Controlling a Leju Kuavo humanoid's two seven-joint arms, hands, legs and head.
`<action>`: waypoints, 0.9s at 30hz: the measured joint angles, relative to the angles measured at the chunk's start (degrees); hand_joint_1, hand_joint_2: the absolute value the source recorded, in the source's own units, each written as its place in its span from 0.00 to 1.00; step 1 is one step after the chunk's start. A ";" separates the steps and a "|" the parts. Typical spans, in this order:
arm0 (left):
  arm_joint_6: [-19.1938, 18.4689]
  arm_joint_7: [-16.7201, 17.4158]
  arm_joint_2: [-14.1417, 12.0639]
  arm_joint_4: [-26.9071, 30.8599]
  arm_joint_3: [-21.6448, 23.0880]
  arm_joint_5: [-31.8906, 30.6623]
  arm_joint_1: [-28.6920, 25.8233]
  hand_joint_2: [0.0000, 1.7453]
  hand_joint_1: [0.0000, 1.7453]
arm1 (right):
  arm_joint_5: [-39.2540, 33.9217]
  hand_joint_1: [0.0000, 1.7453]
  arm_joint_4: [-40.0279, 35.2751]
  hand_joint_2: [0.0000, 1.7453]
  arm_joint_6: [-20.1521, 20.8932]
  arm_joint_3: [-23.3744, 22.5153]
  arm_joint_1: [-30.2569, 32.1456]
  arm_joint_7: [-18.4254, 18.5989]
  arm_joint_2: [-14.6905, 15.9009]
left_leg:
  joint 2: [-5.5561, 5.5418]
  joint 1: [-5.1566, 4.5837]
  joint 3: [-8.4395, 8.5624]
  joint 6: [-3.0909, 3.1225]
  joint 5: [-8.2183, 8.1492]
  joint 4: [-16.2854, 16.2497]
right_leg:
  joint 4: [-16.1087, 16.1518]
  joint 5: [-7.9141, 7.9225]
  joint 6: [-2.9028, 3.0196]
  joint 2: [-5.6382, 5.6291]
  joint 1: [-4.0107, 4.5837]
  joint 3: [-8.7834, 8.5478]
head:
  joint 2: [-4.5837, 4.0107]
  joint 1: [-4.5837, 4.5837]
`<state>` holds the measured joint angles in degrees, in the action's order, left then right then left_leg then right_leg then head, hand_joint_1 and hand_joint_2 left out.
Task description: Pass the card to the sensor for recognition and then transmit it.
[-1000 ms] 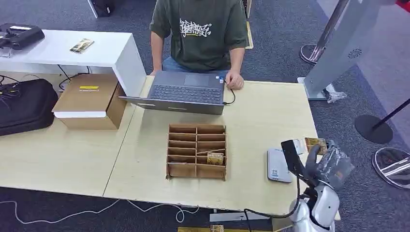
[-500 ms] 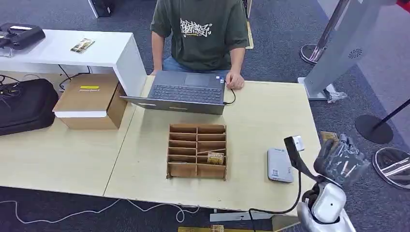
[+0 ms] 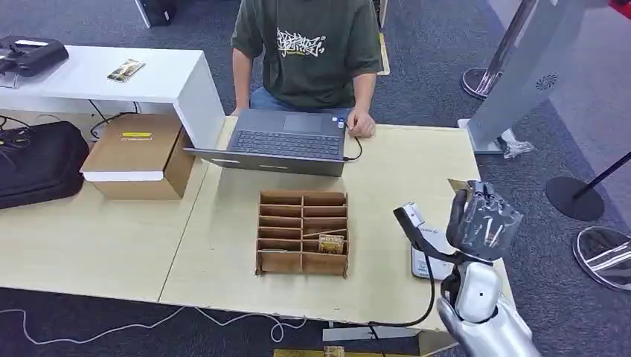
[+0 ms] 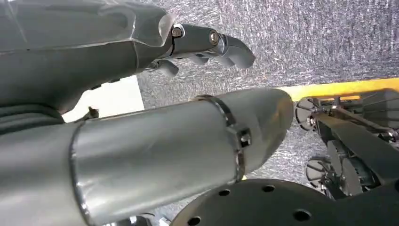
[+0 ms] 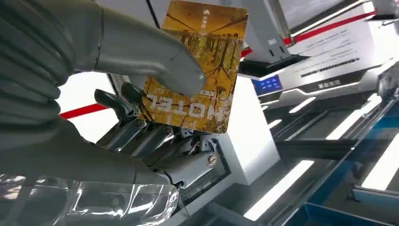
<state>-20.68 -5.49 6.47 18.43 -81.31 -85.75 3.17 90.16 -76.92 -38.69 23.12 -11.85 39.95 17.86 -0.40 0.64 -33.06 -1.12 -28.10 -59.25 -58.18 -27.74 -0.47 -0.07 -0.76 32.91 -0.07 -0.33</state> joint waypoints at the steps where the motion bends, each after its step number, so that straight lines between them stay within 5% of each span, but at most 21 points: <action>1: -0.04 0.00 0.00 0.00 0.00 -0.07 -0.01 0.00 0.00 | 0.00 1.00 0.31 1.00 -0.02 0.66 -0.55 -0.04 -0.11 | -0.01 0.00 -0.01 0.00 0.00 0.00 | 0.00 0.00 0.00 0.01 0.00 -0.01 | 0.00 0.00; 10: 0.20 0.00 -0.50 0.00 0.15 -1.38 0.15 0.00 0.00 | 0.00 1.00 3.35 1.00 -0.04 4.03 -8.15 -6.71 -2.78 | 0.01 0.00 0.03 0.00 0.03 -0.01 | -0.01 0.02 0.02 -0.01 0.00 -0.02 | 0.00 0.00; 27: 0.46 0.00 -1.46 -0.87 2.27 -2.19 0.75 0.00 0.00 | -0.04 1.00 17.12 1.00 -0.04 2.82 -23.06 -17.40 -11.17 | 0.00 0.00 0.04 -0.07 0.10 -0.02 | -0.04 0.06 0.04 -0.01 -0.01 -0.01 | 0.00 0.00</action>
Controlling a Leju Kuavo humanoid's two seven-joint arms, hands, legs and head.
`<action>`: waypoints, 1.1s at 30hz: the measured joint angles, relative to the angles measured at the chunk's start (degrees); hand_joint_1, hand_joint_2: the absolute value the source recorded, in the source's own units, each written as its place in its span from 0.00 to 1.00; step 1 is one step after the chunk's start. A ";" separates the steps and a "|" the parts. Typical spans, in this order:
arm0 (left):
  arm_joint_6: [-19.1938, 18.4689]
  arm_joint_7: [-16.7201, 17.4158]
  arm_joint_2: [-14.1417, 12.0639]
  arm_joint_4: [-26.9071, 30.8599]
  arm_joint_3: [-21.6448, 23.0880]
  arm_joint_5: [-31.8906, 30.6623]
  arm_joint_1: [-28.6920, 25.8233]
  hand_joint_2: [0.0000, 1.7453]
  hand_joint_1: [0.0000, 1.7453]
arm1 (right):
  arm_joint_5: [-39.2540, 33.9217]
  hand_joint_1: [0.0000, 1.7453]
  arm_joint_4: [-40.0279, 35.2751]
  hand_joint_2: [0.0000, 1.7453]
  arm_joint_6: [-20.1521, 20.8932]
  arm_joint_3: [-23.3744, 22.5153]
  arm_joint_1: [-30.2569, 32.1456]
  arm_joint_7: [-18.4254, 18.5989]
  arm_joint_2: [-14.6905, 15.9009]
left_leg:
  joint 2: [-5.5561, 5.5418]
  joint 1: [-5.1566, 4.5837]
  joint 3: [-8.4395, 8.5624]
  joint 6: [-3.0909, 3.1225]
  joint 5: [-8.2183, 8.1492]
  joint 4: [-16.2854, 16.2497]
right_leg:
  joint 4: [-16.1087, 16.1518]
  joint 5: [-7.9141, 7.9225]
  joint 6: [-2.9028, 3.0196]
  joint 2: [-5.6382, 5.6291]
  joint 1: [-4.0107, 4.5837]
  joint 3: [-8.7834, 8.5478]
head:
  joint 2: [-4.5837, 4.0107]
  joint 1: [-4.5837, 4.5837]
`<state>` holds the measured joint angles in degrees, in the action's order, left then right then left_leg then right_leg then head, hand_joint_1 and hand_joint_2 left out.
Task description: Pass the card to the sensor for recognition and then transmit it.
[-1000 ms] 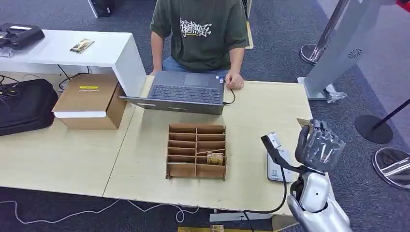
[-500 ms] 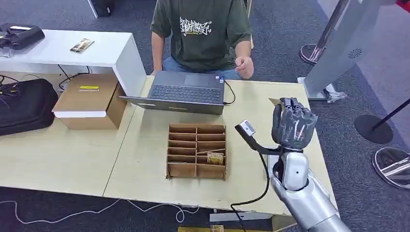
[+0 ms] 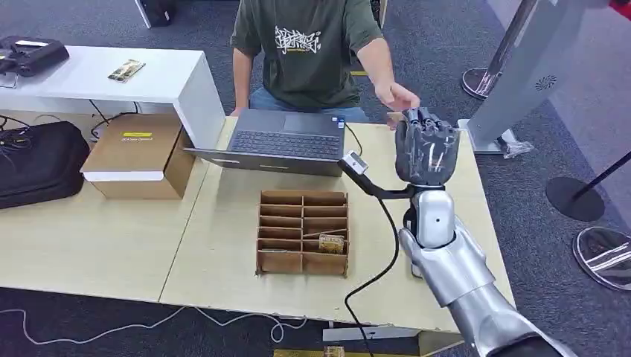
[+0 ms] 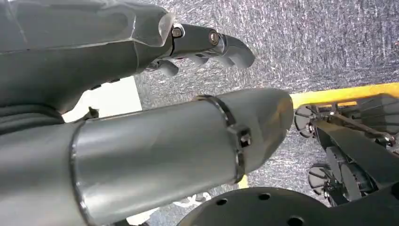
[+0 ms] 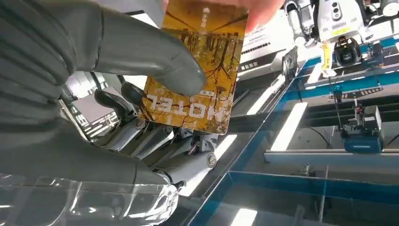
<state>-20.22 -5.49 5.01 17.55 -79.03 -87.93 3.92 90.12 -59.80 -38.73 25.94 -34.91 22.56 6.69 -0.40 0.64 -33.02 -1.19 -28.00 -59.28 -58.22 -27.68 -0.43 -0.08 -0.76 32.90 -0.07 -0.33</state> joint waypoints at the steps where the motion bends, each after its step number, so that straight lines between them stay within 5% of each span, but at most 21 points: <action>1: 0.00 0.00 -0.02 -0.06 0.11 0.00 0.02 0.00 0.00 | 0.00 1.00 0.74 1.00 -0.02 -0.28 -0.62 -0.13 -0.39 | -0.03 0.00 0.00 0.02 0.02 0.00 | 0.00 0.00 0.00 0.02 0.00 0.00 | 0.00 0.00; 28: 0.48 0.09 -0.22 -0.61 0.55 0.09 0.18 0.00 0.00 | 0.00 1.00 22.40 1.00 -0.04 -5.09 -13.34 -4.24 -7.39 | -0.12 0.00 -0.05 -0.01 0.05 -0.01 | -0.01 0.03 0.03 0.06 0.00 0.03 | 0.00 0.00; 29: 0.39 0.11 -0.22 -0.61 0.55 0.11 0.18 0.00 0.00 | 0.00 0.23 22.64 1.00 -0.04 -5.09 -13.45 -4.20 -7.54 | -0.12 0.01 -0.05 -0.01 0.05 -0.01 | -0.01 0.03 0.03 0.06 0.01 0.02 | 0.00 0.00; 30: 0.31 0.13 -0.20 -0.61 0.55 0.13 0.18 0.00 0.00 | 0.00 0.23 22.84 1.00 -0.04 -5.09 -13.52 -4.20 -7.65 | -0.12 0.01 -0.05 -0.01 0.05 -0.01 | -0.01 0.03 0.03 0.06 0.00 0.02 | 0.00 0.02; 31: 0.22 0.15 -0.20 -0.61 0.55 0.13 0.18 0.00 0.00 | 0.00 0.00 22.99 1.00 -0.04 -5.09 -13.55 -4.31 -7.74 | -0.12 0.00 -0.04 -0.01 0.05 -0.01 | -0.01 0.03 0.03 0.06 0.00 0.02 | 0.00 0.00; 33: 0.15 0.15 -0.20 -0.61 0.55 0.15 0.18 0.00 0.00 | 0.00 0.00 23.23 1.00 -0.07 -5.31 -13.57 -4.70 -7.87 | -0.12 0.00 -0.04 -0.01 0.05 -0.01 | -0.01 0.03 0.03 0.05 0.00 0.02 | 0.00 0.00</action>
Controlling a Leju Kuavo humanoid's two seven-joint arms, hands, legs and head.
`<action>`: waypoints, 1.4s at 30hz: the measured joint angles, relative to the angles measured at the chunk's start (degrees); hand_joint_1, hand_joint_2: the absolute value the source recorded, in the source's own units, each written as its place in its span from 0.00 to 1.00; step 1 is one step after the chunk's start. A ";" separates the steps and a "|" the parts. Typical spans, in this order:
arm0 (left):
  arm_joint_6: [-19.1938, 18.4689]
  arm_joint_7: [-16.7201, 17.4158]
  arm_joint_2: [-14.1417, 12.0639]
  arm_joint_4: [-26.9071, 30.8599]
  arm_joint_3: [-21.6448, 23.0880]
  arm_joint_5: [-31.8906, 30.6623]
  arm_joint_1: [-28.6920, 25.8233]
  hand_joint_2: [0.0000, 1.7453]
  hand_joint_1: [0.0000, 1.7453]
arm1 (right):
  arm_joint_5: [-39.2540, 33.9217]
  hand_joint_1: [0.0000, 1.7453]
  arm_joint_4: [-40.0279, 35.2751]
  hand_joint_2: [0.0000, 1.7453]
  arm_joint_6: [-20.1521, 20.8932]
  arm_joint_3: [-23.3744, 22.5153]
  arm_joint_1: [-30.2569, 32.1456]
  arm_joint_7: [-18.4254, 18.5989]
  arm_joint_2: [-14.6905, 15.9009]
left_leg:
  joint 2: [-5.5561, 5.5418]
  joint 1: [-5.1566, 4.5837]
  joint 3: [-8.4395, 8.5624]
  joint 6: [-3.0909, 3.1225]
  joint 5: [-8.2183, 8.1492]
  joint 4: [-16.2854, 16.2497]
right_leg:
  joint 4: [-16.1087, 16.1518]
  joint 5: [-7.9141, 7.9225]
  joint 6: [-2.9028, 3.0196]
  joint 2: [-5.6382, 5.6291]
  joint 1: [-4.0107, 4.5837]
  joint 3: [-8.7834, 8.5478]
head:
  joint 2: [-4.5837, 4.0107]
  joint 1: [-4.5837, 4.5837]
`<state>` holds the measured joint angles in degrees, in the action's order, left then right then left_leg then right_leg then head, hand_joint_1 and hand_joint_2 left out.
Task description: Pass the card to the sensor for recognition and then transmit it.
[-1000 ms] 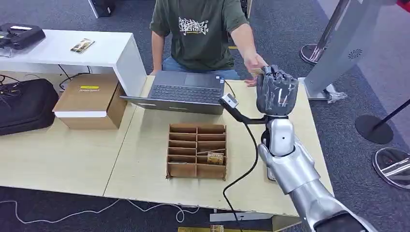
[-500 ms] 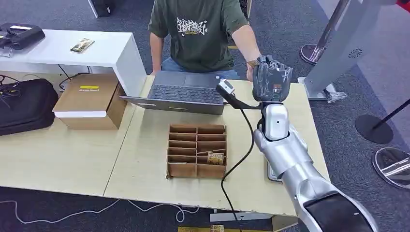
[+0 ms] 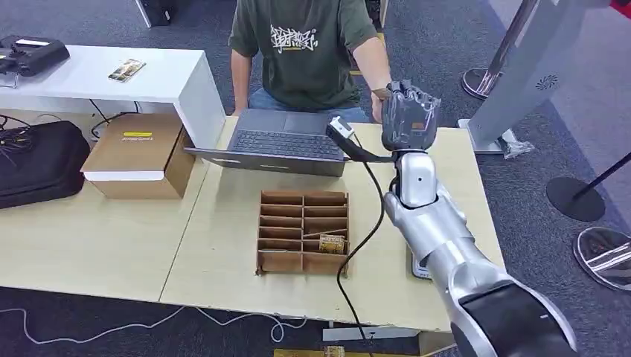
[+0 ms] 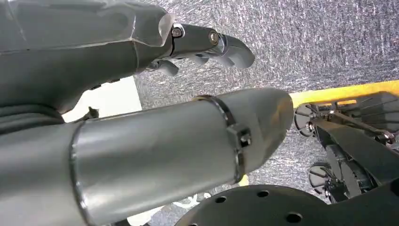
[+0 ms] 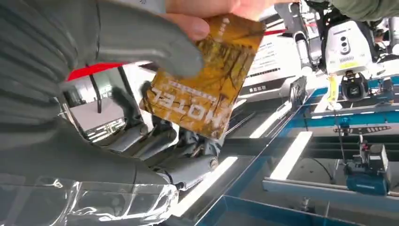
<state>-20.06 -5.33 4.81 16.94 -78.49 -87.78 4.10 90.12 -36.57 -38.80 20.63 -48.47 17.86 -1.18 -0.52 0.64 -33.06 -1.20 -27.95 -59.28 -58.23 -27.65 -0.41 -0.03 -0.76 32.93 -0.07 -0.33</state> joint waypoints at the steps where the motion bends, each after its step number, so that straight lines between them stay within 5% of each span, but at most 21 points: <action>1: 0.00 0.00 0.00 0.00 0.00 0.00 0.00 0.00 0.00 | 0.00 0.00 0.13 1.00 0.00 -0.07 -0.01 -0.04 -0.06 | 0.00 0.00 0.00 0.00 0.00 0.00 | 0.00 0.00 0.00 0.00 0.00 0.00 | 0.00 0.00; 13: -0.07 0.17 -0.02 0.00 0.00 0.09 -0.01 0.00 0.00 | 0.00 0.00 -0.46 1.00 0.00 -1.22 0.67 -0.74 -0.09 | 0.00 0.00 0.01 0.00 0.00 0.00 | 0.00 0.00 0.00 0.00 0.00 0.00 | 0.00 0.00; 23: -0.20 0.37 -0.07 0.00 0.00 1.22 -0.01 0.00 0.00 | -4.06 0.00 1.29 1.00 0.13 -6.40 2.06 -6.62 -1.38 | 0.00 0.00 0.00 0.00 0.00 0.00 | 0.00 0.00 0.00 0.00 0.00 0.00 | 0.00 0.02; 29: -0.35 0.57 -0.07 0.00 -0.02 2.30 -0.09 0.00 0.00 | -3.85 0.00 -0.03 1.00 1.69 -8.28 4.73 -6.95 -1.66 | -0.02 0.00 0.01 0.00 0.00 0.00 | 0.02 0.00 0.01 0.02 0.00 0.00 | 0.00 0.02; 35: -1.01 1.05 0.22 0.02 -0.48 4.55 -0.59 0.00 0.00 | -0.92 0.00 -16.25 1.00 7.17 -9.75 17.71 -5.83 -1.29 | -0.06 0.00 -0.01 -0.02 -0.06 0.00 | 0.08 -0.07 -0.03 0.06 0.01 0.02 | 0.00 0.00; 42: -1.53 1.05 1.14 0.70 -1.44 5.49 -1.57 0.00 0.00 | 0.00 0.00 -39.44 1.00 11.27 -9.88 36.15 2.79 2.10 | -0.11 -0.01 -0.09 0.08 -0.16 0.01 | 0.12 -0.12 -0.08 0.09 0.00 0.03 | 0.00 0.02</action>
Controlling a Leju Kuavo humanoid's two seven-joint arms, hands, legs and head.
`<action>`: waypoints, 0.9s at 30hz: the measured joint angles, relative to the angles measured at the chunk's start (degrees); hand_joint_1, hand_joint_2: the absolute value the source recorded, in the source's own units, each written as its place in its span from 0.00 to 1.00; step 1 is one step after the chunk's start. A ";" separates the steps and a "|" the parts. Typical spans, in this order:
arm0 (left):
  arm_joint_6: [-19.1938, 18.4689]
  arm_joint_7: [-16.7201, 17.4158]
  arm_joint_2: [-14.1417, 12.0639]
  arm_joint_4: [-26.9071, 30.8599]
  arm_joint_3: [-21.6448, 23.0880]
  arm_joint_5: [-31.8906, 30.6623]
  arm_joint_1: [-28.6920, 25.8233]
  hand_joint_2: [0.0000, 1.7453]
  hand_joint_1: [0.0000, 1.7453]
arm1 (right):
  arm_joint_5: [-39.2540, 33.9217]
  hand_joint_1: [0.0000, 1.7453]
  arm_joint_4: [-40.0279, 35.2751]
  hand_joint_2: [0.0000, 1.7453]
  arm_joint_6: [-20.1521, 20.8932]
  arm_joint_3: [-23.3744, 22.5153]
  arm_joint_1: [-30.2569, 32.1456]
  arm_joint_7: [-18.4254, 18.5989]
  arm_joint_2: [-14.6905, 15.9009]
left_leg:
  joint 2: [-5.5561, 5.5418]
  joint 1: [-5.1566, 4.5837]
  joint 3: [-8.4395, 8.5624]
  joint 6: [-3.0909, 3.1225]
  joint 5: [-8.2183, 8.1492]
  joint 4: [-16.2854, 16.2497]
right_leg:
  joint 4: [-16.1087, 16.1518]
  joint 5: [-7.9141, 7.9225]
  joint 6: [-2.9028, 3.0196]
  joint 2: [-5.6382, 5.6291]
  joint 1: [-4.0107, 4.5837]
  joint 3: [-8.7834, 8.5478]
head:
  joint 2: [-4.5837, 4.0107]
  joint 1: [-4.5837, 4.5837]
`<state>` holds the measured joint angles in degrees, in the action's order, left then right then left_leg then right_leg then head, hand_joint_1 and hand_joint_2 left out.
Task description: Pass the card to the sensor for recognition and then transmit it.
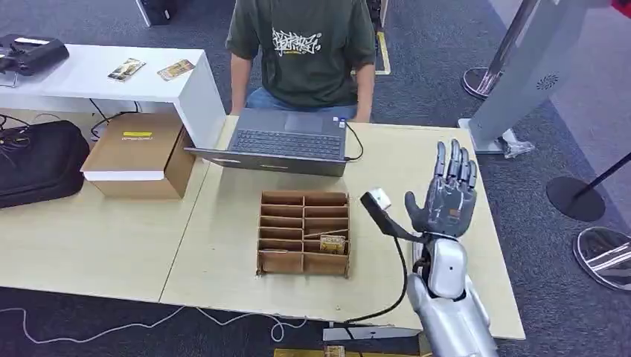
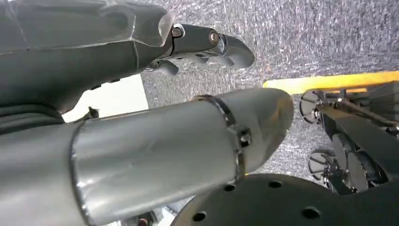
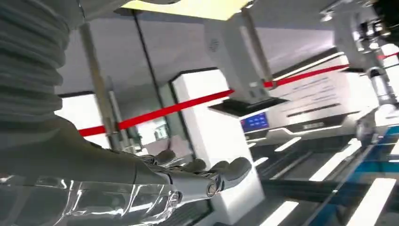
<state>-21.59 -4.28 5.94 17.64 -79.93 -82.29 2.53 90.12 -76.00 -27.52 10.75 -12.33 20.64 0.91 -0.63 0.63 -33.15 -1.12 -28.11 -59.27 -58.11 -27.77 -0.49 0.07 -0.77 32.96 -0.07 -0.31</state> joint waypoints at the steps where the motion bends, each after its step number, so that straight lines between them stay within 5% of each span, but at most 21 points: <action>1: 0.00 0.00 0.11 0.09 -0.11 0.00 -0.03 0.00 0.00 | 0.00 0.00 -2.32 1.00 0.64 0.40 1.80 1.53 0.64 | 0.01 -0.01 0.00 0.01 -0.01 0.00 | 0.00 0.00 0.00 0.00 -0.01 0.00 | 0.00 -0.02; 9: -0.50 0.00 0.83 1.42 -0.83 0.17 -0.13 0.00 0.00 | 0.04 0.00 -19.21 1.00 6.89 5.69 12.94 12.71 7.61 | 0.02 0.00 0.01 0.02 -0.01 0.00 | 0.01 0.00 0.00 -0.01 0.00 0.00 | 0.00 -0.02; 18: -0.61 -0.02 1.57 2.19 -1.84 0.72 -0.13 0.00 0.00 | 0.04 0.00 -28.27 1.00 14.40 11.67 18.88 17.45 10.69 | 0.02 0.01 0.02 0.02 -0.01 0.01 | 0.00 0.00 0.00 -0.01 0.00 0.00 | 0.00 -0.02; 27: -1.71 -0.02 2.51 3.24 -3.17 1.53 -0.26 0.00 0.00 | 0.04 0.00 -30.42 1.00 22.13 18.67 23.44 8.01 7.04 | 0.05 0.01 0.02 0.02 -0.01 0.02 | 0.00 -0.01 0.02 -0.03 0.01 -0.01 | 0.00 -0.02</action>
<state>-23.30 -4.31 8.46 20.87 -83.10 -80.76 2.27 90.16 -106.42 -5.40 29.42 11.12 28.65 7.95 -0.58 0.64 -33.13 -1.10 -28.12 -59.25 -58.11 -27.78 -0.47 0.04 -0.76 32.95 -0.07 -0.33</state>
